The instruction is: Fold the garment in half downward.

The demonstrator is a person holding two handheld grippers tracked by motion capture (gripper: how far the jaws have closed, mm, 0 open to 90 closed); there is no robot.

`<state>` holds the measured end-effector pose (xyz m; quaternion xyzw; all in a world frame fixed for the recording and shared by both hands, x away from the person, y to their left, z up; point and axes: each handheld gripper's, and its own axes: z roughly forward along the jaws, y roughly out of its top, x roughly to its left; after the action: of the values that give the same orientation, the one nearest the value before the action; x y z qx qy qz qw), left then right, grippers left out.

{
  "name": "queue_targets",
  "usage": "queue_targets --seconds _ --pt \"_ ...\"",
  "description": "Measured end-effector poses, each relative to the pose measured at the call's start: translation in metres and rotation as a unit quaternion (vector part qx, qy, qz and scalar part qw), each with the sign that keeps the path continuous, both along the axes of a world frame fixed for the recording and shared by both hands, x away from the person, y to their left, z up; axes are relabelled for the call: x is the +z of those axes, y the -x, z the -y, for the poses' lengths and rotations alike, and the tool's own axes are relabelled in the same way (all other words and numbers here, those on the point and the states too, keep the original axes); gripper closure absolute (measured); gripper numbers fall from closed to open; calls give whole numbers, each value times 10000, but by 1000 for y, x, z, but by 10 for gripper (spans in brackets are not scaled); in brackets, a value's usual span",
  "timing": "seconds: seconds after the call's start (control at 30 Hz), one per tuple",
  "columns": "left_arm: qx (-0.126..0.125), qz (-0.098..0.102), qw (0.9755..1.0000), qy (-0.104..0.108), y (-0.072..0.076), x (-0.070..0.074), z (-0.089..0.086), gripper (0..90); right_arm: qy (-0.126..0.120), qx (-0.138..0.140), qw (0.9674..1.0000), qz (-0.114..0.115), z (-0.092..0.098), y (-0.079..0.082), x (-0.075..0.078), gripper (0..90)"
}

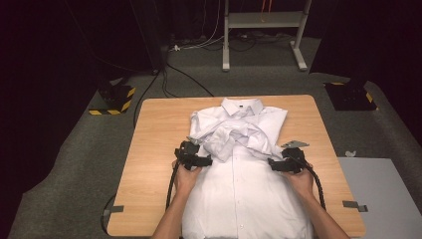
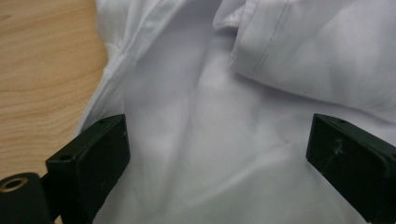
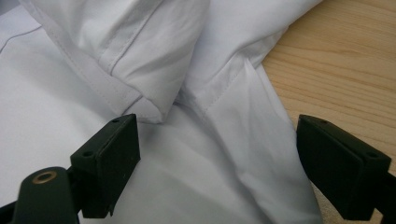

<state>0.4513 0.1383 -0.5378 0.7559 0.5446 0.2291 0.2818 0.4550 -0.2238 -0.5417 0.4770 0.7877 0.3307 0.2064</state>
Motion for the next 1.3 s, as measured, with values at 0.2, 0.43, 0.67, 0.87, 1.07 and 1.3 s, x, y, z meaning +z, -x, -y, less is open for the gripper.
queue_targets --seconds 0.2,0.43,0.67,0.87,1.07,1.3 --pt "-9 302 9992 264 14 -8 -7 83 -87 22 9998 154 5 7 -3 153" --pt "-60 376 9988 303 39 -10 -10 87 -73 47 9998 151 13 23 -4 154" --pt "-188 374 9986 312 71 -11 -13 88 -111 140 9996 199 23 51 -6 154" --pt "-260 240 9989 319 79 -9 -18 66 -67 253 9996 71 28 65 -3 162" --pt "-60 498 9967 642 63 17 -27 51 -497 147 9986 87 28 42 16 130" --pt "258 707 9927 941 25 52 -37 46 -763 -42 9970 109 13 -1 36 104"
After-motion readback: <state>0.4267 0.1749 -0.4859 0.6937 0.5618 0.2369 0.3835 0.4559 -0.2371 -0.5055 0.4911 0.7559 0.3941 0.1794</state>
